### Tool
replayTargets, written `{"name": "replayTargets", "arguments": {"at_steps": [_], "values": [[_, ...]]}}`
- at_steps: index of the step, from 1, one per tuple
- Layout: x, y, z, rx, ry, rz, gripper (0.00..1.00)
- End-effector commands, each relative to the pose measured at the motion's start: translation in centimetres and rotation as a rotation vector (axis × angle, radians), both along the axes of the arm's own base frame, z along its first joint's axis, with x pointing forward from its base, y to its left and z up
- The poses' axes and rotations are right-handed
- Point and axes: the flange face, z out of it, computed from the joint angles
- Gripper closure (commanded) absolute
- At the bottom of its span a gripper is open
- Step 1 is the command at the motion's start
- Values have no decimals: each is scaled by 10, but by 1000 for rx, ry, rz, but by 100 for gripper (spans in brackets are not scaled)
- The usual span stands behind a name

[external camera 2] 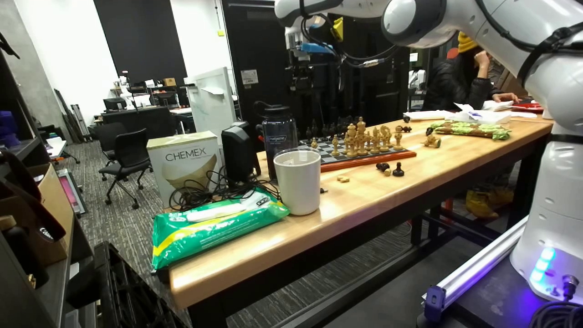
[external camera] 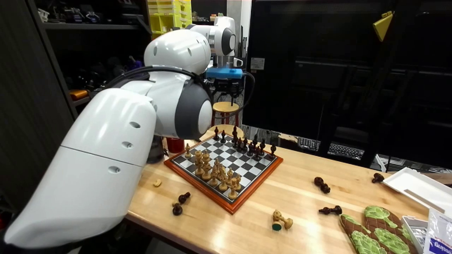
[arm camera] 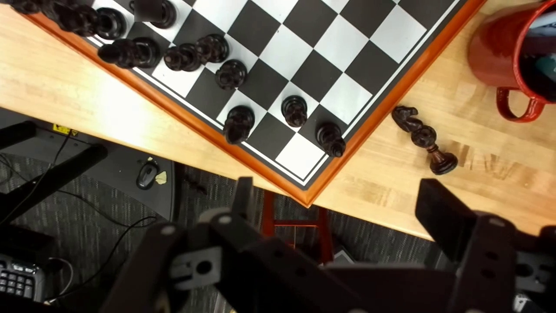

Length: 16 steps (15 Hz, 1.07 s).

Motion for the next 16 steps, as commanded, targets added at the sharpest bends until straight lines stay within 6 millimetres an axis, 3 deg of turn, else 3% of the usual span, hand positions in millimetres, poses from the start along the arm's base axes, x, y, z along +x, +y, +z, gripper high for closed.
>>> {"name": "replayTargets", "arguments": {"at_steps": [1,16], "values": [[-5,-1,4,3,11,-23,0],[-2,-24,-35,-2,40,-45,0]]}}
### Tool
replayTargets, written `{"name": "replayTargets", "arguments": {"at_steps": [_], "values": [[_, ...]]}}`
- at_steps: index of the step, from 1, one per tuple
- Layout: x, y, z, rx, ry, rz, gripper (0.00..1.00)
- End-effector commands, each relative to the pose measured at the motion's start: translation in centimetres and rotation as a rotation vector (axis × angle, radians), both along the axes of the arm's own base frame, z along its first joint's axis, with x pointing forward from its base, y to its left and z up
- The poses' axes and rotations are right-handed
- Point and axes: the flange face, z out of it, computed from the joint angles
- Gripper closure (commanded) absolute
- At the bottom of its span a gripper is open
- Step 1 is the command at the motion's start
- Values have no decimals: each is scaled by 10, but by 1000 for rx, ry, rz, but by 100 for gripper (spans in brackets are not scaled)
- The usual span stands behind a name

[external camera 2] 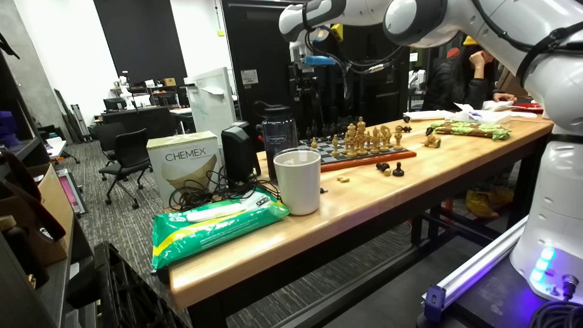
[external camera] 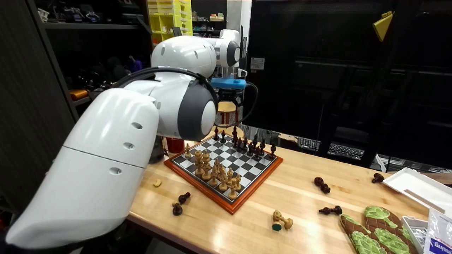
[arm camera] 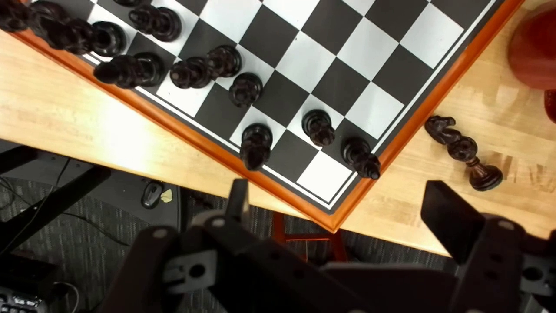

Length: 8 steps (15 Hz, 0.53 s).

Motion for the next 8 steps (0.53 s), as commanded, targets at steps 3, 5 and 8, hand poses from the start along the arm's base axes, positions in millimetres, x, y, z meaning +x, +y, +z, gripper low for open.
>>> {"name": "replayTargets", "arguments": {"at_steps": [3,5,8], "values": [[-16,-15,-1,-3,33,11,0],[-20,-22,-6,-1,44,29,0],[-24,-33,-16,4,50,77,0]]}}
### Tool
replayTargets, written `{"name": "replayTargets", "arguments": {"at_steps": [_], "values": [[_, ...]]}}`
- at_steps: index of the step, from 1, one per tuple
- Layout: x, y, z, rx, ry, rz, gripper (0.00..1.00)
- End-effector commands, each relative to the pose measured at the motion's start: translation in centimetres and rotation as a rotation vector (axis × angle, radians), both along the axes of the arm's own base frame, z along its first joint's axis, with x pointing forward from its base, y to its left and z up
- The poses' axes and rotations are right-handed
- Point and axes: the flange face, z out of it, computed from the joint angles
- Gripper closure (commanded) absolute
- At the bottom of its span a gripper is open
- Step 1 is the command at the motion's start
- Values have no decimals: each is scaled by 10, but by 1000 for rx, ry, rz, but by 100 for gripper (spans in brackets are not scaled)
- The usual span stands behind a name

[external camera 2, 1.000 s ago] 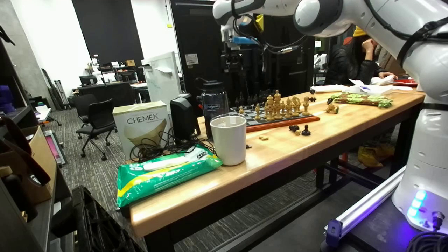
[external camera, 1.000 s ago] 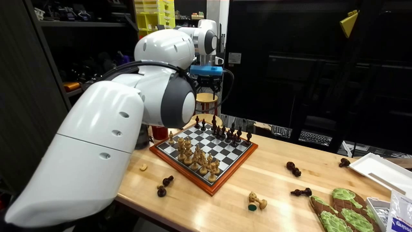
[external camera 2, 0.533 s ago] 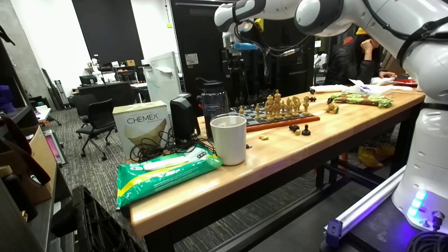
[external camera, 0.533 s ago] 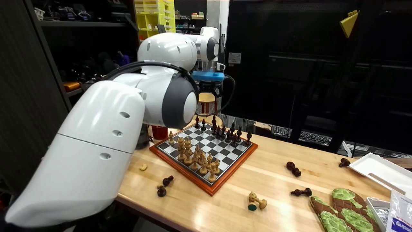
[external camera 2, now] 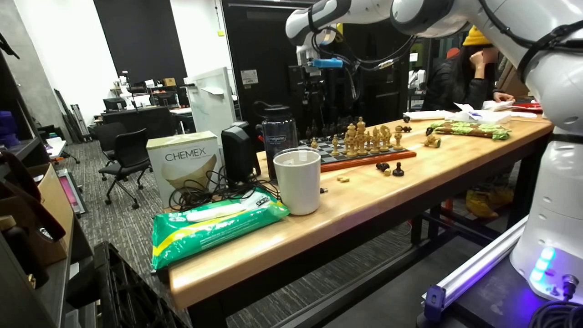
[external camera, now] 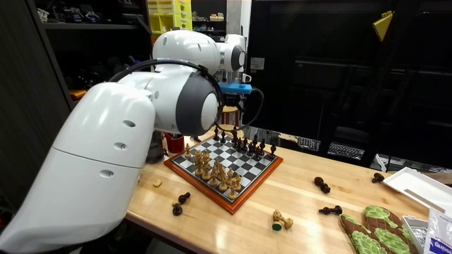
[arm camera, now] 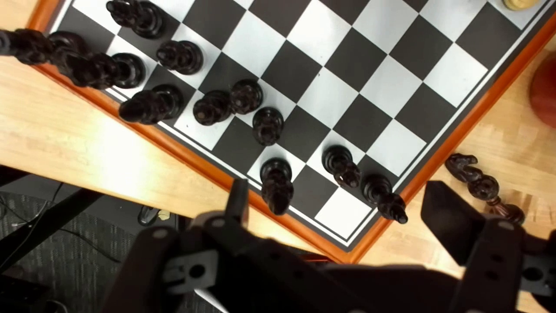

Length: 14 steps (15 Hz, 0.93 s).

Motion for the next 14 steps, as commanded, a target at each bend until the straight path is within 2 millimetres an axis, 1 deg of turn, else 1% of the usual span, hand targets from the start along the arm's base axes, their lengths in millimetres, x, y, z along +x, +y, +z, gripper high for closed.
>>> {"name": "replayTargets", "arguments": {"at_steps": [1,6,10,14], "values": [[-16,-12,-3,10,9,73,0],[-18,-28,-29,35,11,219,0],[-15,-34,-49,52,13,325,0],[-14,-37,-57,61,15,380,0]]}}
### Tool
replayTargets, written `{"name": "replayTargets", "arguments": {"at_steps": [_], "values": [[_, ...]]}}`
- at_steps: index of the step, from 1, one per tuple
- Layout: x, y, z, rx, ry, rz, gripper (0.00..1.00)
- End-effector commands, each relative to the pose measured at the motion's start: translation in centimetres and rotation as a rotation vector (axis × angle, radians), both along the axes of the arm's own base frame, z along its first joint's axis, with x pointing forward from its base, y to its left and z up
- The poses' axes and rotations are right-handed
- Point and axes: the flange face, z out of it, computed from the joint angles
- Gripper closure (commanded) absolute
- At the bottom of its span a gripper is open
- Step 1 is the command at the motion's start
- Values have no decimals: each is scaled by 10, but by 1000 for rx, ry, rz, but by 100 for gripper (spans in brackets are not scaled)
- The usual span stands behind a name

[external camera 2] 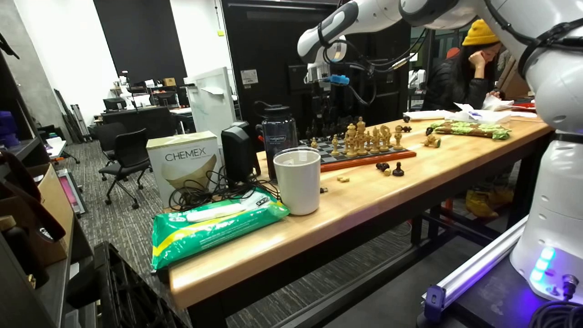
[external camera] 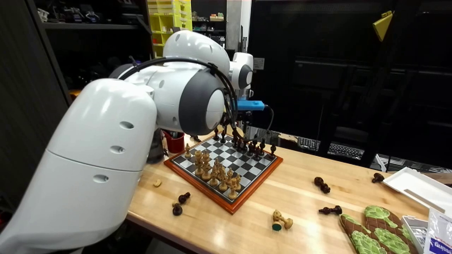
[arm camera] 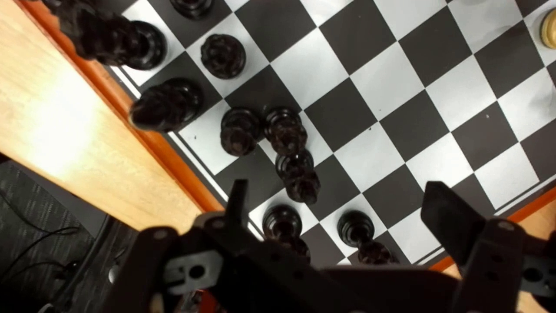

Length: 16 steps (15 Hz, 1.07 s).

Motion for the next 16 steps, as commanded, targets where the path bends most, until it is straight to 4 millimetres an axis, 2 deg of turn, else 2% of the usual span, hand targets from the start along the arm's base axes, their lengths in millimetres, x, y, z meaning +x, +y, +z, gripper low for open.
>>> {"name": "replayTargets", "arguments": {"at_steps": [1,12,13,14,16], "values": [[-5,-1,2,17,-6,58,0],[-4,-5,-11,46,8,115,0],[-4,-5,-13,49,12,117,15],[-4,-5,-14,51,14,121,26],[-4,-3,-15,54,17,130,39]]}}
